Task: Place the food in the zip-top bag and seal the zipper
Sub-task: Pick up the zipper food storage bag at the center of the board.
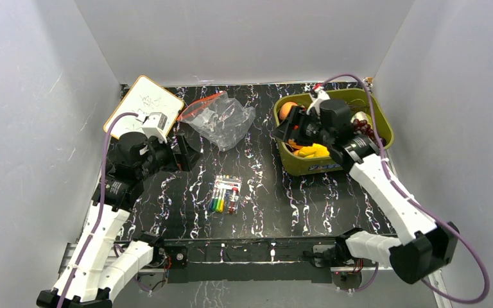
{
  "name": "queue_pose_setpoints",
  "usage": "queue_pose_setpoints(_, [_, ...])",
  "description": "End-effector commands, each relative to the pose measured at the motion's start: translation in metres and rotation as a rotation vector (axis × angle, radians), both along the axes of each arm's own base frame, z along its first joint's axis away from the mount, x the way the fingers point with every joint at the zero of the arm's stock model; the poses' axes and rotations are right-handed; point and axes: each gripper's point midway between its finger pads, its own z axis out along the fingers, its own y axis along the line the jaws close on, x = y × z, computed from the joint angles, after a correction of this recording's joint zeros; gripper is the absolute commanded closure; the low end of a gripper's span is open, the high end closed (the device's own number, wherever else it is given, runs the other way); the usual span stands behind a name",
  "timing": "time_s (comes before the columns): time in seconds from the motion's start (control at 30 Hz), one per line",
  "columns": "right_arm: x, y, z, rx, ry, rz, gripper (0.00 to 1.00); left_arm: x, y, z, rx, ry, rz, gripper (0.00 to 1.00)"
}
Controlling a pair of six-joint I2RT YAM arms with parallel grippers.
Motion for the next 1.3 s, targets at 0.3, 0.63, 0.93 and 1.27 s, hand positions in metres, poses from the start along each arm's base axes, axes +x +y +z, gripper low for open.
queue_pose_setpoints(0.3, [0.057, 0.114, 0.014, -0.274, -0.213, -0.005, 0.52, -0.012, 0.026, 0.031, 0.054, -0.112, 0.088, 0.05])
queue_pose_setpoints(0.63, [0.096, 0.189, -0.07, -0.44, -0.198, 0.067, 0.59, -0.02, 0.048, 0.044, 0.091, -0.207, 0.176, 0.06])
queue_pose_setpoints(0.93, [0.122, 0.217, -0.132, -0.523, -0.187, 0.12, 0.58, -0.018, 0.045, 0.024, 0.118, -0.221, 0.137, 0.02])
queue_pose_setpoints(1.27, [0.136, 0.243, -0.172, -0.552, -0.164, 0.193, 0.58, -0.016, 0.047, 0.036, 0.081, -0.248, 0.175, 0.02])
